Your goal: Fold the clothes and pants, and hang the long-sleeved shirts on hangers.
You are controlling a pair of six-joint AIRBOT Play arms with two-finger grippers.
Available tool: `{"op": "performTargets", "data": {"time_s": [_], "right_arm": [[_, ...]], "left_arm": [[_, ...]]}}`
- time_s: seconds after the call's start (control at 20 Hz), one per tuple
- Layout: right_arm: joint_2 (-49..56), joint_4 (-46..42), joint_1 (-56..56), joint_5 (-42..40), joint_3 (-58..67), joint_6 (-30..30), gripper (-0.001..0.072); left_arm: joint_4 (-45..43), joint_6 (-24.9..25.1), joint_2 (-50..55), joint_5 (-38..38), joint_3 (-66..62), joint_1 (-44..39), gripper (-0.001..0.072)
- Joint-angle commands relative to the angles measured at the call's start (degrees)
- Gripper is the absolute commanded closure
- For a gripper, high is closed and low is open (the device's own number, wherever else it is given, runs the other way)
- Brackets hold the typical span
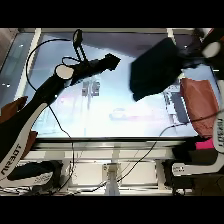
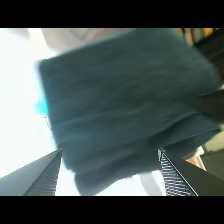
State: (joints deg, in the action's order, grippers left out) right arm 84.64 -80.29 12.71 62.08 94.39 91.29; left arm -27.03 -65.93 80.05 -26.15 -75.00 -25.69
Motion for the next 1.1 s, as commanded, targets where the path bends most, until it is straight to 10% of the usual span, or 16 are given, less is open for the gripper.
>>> {"op": "performTargets", "data": {"time_s": [0.0, 0.25, 0.6, 0.75, 1.05], "right_arm": [[-6.45, -7.69, 11.21, 6.14, 0.07, 7.54, 0.0679], [-11.78, -18.53, 24.28, 21.49, -2.19, 11.76, 0.0679], [-28.06, -21.90, 29.55, 20.59, -32.13, 16.50, 0.0667], [-28.87, -21.94, 29.55, 23.06, -35.06, 13.81, 0.0141], [-29.68, -21.79, 29.51, 26.32, -29.07, 9.33, 0.0133]], "left_arm": [[0.00, 6.62, -2.73, -1.84, -0.02, 1.01, 0.0011], [-11.37, 12.81, -11.13, -3.56, -0.02, 5.60, 0.0015], [-29.24, 12.79, -23.34, -8.85, 0.00, 15.78, 0.0015], [-36.68, 12.79, -25.79, -13.07, 0.00, 19.17, 0.0015], [-38.10, 12.81, -26.32, -19.54, 0.00, 21.79, 0.0013]]}}
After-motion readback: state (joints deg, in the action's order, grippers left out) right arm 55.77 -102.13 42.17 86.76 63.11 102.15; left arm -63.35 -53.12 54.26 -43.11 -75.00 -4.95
